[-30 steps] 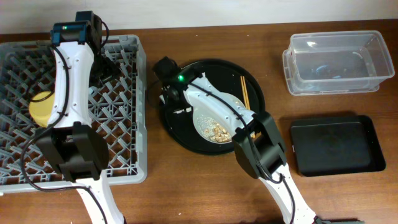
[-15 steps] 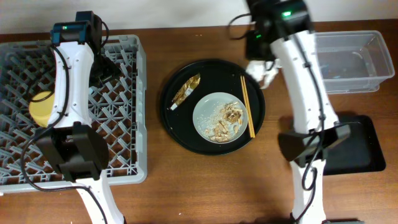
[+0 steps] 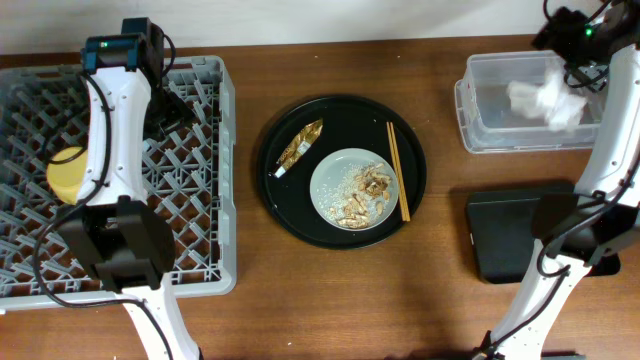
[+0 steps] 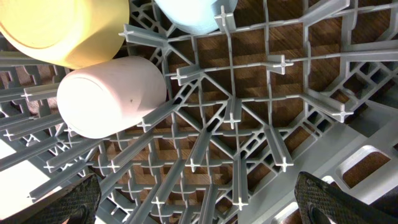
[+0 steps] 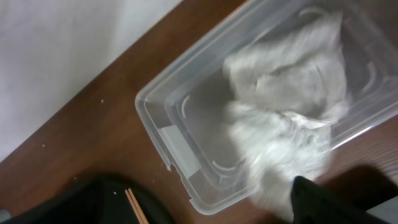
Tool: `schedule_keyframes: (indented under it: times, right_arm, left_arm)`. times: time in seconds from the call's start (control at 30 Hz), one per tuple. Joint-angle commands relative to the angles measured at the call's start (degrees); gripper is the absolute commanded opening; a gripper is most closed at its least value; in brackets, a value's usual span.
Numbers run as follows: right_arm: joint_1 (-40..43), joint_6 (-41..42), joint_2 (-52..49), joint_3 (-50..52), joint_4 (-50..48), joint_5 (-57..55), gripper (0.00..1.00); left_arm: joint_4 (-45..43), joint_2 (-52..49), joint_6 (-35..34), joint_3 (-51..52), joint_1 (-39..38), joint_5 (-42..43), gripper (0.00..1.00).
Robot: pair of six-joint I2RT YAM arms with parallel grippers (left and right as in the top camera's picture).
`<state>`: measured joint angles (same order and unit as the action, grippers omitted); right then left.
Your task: Sort waste into correct bins and load items into the dishwasher rack
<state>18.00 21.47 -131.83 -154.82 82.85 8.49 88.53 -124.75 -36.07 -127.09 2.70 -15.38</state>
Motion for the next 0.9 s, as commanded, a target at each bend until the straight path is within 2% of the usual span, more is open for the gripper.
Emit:
schedule_keyframes:
  times: [0.0,0.07,0.13,0.2,0.3,0.37,0.43,0.5,0.57,0.6,0.73,0.87]
  right_arm:
    - [-1.7,-0.5,-1.6,3.3,1.2,1.5,0.98]
    - [-3.2,-3.6,-1.6,3.5,4.5,8.1,0.98]
    - [-6.2,-14.1,-1.6,3.5,7.7,19.5,0.98]
    - [-10.5,-14.6,-1.6,3.5,9.6,21.4,0.98]
    - [-22.7,-4.8,-1.7,4.9,7.6,18.6,0.98]
    - [-31.8,12.4,-1.7,8.6,2.8,6.9,0.98]
    - [-38.9,23.6,-1.7,13.7,-4.6,2.9,0.98]
    - [-44.7,27.5,-1.7,20.0,-14.4,1.2,0.98]
    - [-48.9,33.3,-1.7,27.0,-22.1,-2.5,0.83]
    - [-50.3,36.2,-1.7,29.9,-24.7,-4.3,0.79]
    - [-52.6,40.0,-1.7,39.8,-33.7,-6.7,0.77]
    - [-52.9,42.1,-3.8,42.2,-35.2,-5.1,0.75]
  left_arm:
    - [0.0,0.0,-0.6,-0.5,0.2,-0.3,0.99]
    - [0.0,0.0,-0.6,-0.5,0.2,-0.3,0.99]
    - [0.0,0.0,-0.6,-0.5,0.2,-0.3,0.99]
    - [0.0,0.0,-0.6,-0.5,0.2,-0.3,0.99]
    - [0.0,0.0,-0.6,-0.5,0.2,-0.3,0.99]
    - [0.0,0.0,-0.6,-0.5,0.2,-0.3,0.99]
    - [0.0,0.0,-0.6,-0.5,0.2,-0.3,0.99]
    - [0.0,0.0,-0.6,-0.5,0.2,-0.3,0.99]
    - [0.0,0.0,-0.6,-0.5,0.2,-0.2,0.99]
    - [0.0,0.0,-0.6,-0.5,0.2,-0.3,0.99]
    - [0.0,0.0,-0.6,-0.5,0.2,-0.2,0.99]
    - [0.0,0.0,-0.6,-0.5,0.2,-0.3,0.99]
